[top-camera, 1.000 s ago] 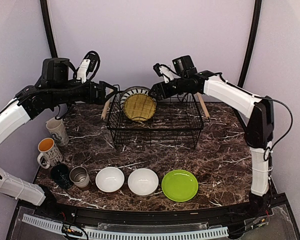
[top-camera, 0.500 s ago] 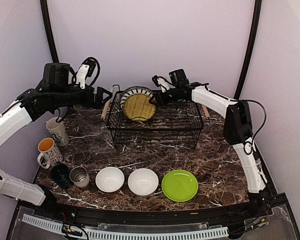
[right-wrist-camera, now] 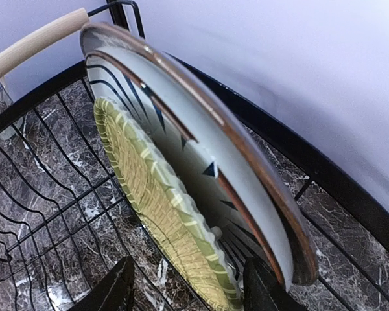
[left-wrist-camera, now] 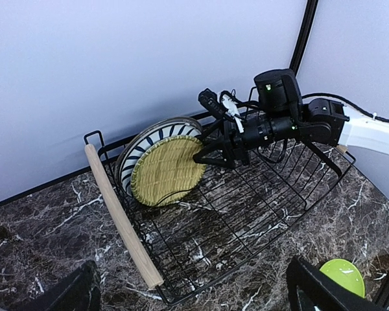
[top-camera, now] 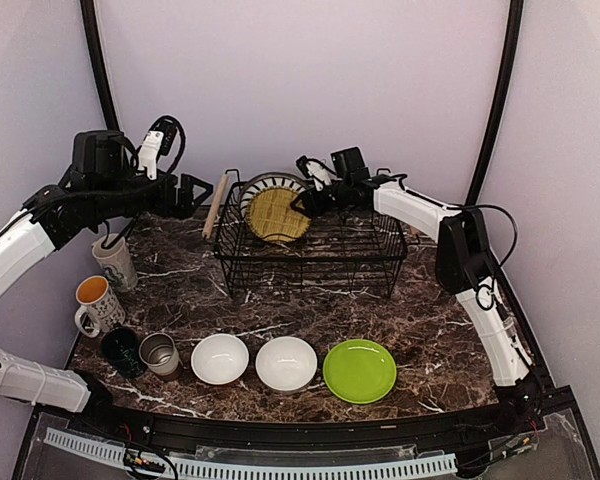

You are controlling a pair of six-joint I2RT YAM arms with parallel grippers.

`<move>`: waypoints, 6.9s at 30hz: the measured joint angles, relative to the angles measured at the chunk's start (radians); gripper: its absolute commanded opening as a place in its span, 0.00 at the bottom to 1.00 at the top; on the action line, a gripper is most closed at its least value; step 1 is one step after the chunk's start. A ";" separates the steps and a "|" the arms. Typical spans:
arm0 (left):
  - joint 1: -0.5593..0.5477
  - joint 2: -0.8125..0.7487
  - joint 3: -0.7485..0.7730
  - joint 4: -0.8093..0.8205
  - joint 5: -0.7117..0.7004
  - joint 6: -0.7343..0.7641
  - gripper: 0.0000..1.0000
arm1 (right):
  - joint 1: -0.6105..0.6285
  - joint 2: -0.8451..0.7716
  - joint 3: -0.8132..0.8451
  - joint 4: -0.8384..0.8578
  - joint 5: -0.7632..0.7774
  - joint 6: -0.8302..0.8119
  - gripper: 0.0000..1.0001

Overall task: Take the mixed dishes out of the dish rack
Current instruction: Grab the plate from the dish rack, then place the plate at the center of the board, then grab the plate from the dish rack.

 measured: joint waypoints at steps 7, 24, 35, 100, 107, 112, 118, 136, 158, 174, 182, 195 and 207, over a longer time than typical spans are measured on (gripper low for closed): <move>0.013 -0.008 -0.006 0.009 0.029 -0.011 0.99 | 0.006 0.059 0.028 0.042 -0.016 -0.024 0.40; 0.058 -0.007 -0.026 0.034 0.090 -0.043 0.99 | 0.003 0.069 0.020 0.172 -0.198 -0.134 0.19; 0.059 -0.006 -0.033 0.039 0.102 -0.048 0.99 | 0.043 0.072 0.022 0.179 -0.206 -0.187 0.16; 0.079 0.040 -0.064 0.082 0.139 -0.096 0.99 | -0.071 -1.227 -1.856 0.113 -0.342 0.621 0.10; 0.079 0.046 -0.064 0.082 0.142 -0.096 0.99 | 0.000 -1.202 -1.835 0.102 -0.258 0.611 0.43; 0.079 0.047 -0.064 0.082 0.143 -0.096 0.99 | 0.063 -1.257 -1.740 -0.062 -0.112 0.613 0.62; 0.079 0.047 -0.064 0.082 0.150 -0.096 0.99 | 0.073 -1.437 -1.582 -0.220 0.045 0.581 0.73; 0.082 0.047 -0.064 0.082 0.165 -0.096 0.99 | 0.047 -0.636 -0.545 -0.122 0.114 0.174 0.59; 0.097 0.051 -0.064 0.084 0.225 -0.122 0.99 | -0.013 -0.054 -0.040 -0.015 0.002 0.111 0.47; 0.105 0.051 -0.064 0.091 0.246 -0.134 0.99 | -0.019 0.026 -0.019 0.053 -0.026 0.097 0.64; 0.105 0.051 -0.064 0.093 0.257 -0.141 0.99 | -0.019 0.026 -0.011 0.046 0.007 0.059 0.77; 0.105 0.052 -0.065 0.108 0.272 -0.150 0.99 | -0.019 -0.045 -0.044 -0.034 0.086 0.210 0.74; 0.110 0.053 -0.066 0.110 0.283 -0.153 0.99 | -0.019 -0.045 -0.037 -0.048 0.001 0.318 0.45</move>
